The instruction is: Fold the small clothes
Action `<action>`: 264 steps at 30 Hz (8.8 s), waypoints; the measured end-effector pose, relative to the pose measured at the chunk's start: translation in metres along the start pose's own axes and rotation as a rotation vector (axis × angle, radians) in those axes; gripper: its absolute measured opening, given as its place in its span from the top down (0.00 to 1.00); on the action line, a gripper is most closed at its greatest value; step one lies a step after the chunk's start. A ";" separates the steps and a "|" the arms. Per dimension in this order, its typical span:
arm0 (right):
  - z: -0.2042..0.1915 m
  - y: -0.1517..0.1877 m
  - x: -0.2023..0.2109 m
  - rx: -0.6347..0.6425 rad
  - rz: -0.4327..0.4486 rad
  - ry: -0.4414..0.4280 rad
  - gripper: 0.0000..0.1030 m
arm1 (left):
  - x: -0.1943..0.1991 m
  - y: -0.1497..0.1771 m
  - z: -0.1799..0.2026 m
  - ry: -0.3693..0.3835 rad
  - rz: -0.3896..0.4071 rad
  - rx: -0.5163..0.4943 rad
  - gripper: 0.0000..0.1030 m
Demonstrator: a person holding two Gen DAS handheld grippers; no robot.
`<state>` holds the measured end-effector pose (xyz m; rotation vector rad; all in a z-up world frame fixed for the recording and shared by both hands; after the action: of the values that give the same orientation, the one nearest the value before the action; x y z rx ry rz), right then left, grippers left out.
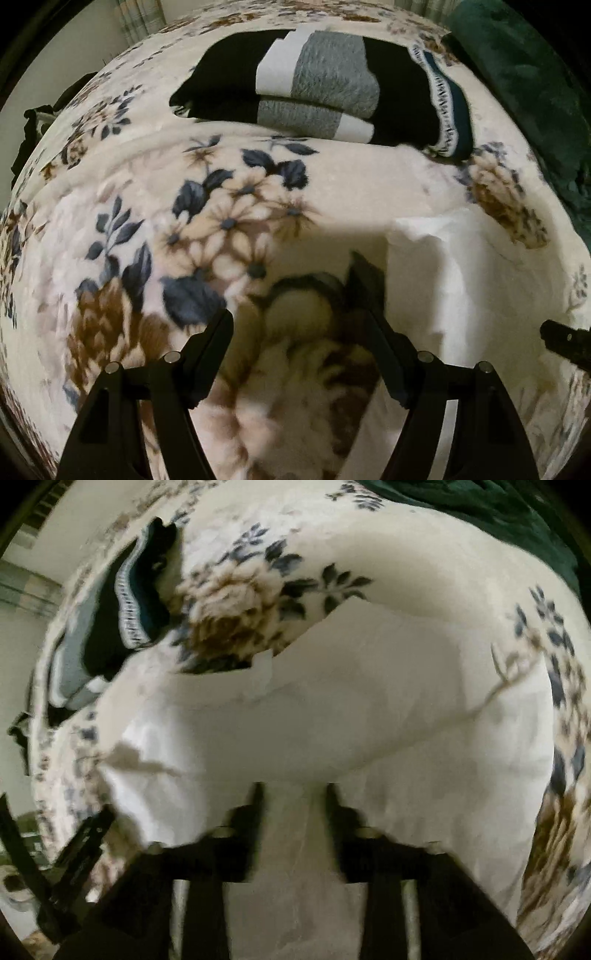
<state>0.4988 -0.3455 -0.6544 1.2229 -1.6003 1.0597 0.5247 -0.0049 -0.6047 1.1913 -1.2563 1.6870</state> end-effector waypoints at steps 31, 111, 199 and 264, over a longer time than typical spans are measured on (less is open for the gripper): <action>0.039 0.074 0.008 -0.133 0.075 0.214 0.66 | 0.037 0.108 0.017 -0.046 -0.084 -0.083 0.31; 0.136 -0.061 0.051 0.105 -0.124 -0.223 0.95 | 0.200 0.413 0.119 0.133 -0.238 0.122 1.00; -0.090 0.158 -0.007 0.353 -0.465 -0.021 0.48 | 0.087 0.359 -0.156 0.554 -0.465 0.591 0.08; -0.019 -0.047 -0.023 0.098 -0.021 -0.190 0.41 | 0.019 -0.003 0.038 0.591 -0.290 0.139 0.32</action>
<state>0.5509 -0.3288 -0.6645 1.4394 -1.6902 1.0443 0.5310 -0.0408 -0.5820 0.8074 -0.5860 1.7432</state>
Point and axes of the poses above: each gripper's, at about its wrist camera, not at the fingertips, and x roughly against the way its jaws point, z to its right, y to its underside, the point moved 6 cm from there along -x, roughly the way its jaws point, and after that the axes turned 13 degrees about x, right-handed, at the moved point
